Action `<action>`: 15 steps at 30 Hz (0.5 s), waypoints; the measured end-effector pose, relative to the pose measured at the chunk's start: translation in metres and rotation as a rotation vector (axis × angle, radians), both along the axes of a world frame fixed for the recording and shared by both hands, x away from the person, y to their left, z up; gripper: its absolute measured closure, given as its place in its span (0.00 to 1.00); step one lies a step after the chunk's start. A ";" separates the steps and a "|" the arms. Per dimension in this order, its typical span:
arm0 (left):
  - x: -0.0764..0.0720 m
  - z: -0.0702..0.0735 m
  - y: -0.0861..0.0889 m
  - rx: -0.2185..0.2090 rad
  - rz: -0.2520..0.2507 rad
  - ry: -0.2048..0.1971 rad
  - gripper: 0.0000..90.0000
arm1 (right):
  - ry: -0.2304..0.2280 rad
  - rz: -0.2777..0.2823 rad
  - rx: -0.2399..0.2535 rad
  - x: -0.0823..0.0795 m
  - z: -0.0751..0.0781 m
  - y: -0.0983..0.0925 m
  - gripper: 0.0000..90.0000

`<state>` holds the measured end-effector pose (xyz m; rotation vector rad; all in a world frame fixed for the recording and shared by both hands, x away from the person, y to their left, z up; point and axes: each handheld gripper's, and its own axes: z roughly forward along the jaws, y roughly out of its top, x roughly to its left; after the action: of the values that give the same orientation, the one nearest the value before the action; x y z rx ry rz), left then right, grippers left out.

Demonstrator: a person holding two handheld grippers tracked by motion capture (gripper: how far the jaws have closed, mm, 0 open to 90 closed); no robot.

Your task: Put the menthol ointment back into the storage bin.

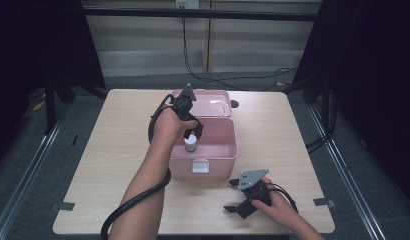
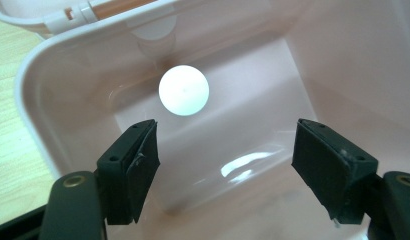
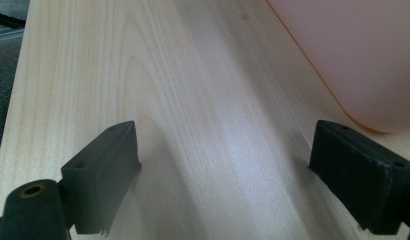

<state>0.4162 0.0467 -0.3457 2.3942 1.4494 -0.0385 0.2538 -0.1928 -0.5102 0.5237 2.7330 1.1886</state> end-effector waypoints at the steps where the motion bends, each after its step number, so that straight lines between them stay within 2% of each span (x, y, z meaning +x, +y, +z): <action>1: -0.001 0.003 0.002 0.000 -0.003 -0.002 0.29 | 0.001 -0.001 0.000 0.000 0.000 0.000 0.13; 8: -0.009 0.018 0.010 0.003 -0.032 -0.006 0.29 | 0.002 0.002 0.002 0.000 0.000 0.000 0.13; 15: -0.016 0.026 0.016 0.017 -0.078 0.011 0.29 | 0.003 0.000 0.001 0.000 0.000 0.000 0.13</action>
<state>0.3998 0.0631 -0.3194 2.4673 1.3652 -0.0582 0.2538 -0.1928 -0.5103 0.5254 2.7350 1.1909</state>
